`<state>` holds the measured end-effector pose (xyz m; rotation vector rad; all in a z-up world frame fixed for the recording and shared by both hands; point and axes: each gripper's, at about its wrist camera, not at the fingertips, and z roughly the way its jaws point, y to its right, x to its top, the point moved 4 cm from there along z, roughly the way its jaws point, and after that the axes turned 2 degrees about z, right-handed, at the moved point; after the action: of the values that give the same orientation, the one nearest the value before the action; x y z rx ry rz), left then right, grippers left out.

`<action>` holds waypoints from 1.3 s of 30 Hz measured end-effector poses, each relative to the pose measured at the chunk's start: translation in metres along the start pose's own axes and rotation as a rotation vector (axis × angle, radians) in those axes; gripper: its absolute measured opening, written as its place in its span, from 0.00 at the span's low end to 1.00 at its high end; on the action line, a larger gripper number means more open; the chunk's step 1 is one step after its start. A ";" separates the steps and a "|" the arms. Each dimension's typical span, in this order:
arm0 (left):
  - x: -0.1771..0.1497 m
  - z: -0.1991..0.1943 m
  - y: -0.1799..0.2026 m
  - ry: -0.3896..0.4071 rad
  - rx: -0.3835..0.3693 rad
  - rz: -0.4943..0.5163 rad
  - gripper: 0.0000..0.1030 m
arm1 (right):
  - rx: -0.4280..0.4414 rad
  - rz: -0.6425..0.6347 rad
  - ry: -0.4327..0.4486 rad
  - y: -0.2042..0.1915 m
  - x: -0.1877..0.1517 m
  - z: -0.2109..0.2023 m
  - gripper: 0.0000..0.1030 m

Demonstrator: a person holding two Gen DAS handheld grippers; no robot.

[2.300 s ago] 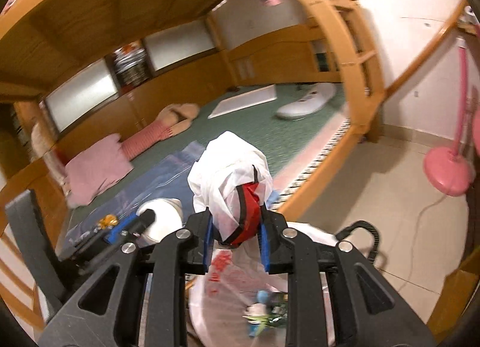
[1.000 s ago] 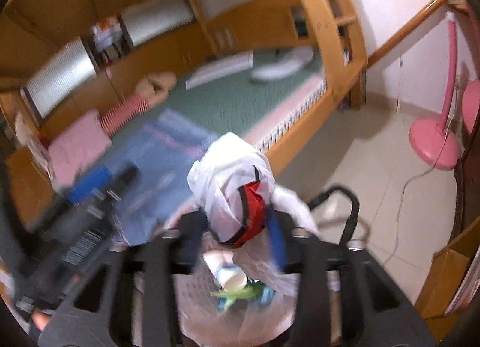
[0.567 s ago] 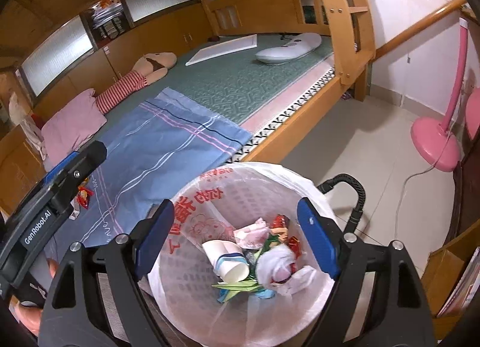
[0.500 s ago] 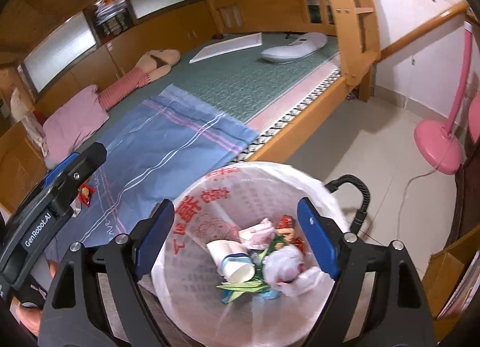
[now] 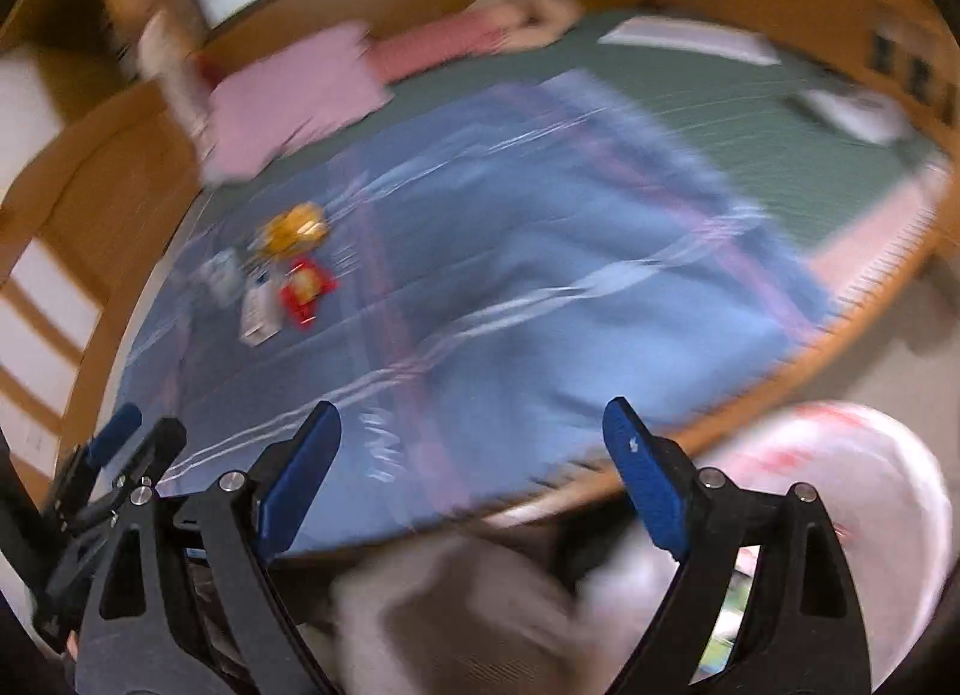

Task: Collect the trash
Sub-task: 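Grasp the red snack wrapper with the right tool while the left tool grasps the white ointment box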

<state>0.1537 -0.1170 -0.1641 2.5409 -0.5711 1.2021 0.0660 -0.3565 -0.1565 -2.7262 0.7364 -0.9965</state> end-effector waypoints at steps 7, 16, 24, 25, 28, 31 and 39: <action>0.002 0.011 -0.121 0.013 0.187 -0.146 0.85 | 0.136 -0.063 -0.188 -0.097 0.050 0.129 0.85; -0.007 0.026 -0.160 -0.017 0.172 -0.218 0.85 | 0.049 -0.161 -0.289 -0.153 0.086 0.238 0.85; -0.010 0.030 -0.160 -0.029 0.128 -0.266 0.85 | -0.027 -0.155 -0.395 -0.158 0.083 0.286 0.85; -0.010 0.030 -0.160 -0.030 0.130 -0.265 0.85 | -0.047 -0.172 -0.409 -0.160 0.081 0.290 0.85; -0.010 0.031 -0.160 -0.029 0.130 -0.268 0.85 | -0.078 -0.202 -0.378 -0.165 0.080 0.289 0.77; -0.011 0.031 -0.159 -0.032 0.137 -0.263 0.85 | -0.035 -0.115 -0.368 -0.155 0.087 0.282 0.33; -0.007 0.039 -0.151 -0.041 0.144 -0.229 0.85 | 0.058 -0.005 -0.339 -0.117 0.093 0.233 0.29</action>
<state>0.2453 0.0022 -0.2055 2.6668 -0.1999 1.1483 0.3228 -0.3074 -0.2485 -2.7428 0.6284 -0.5230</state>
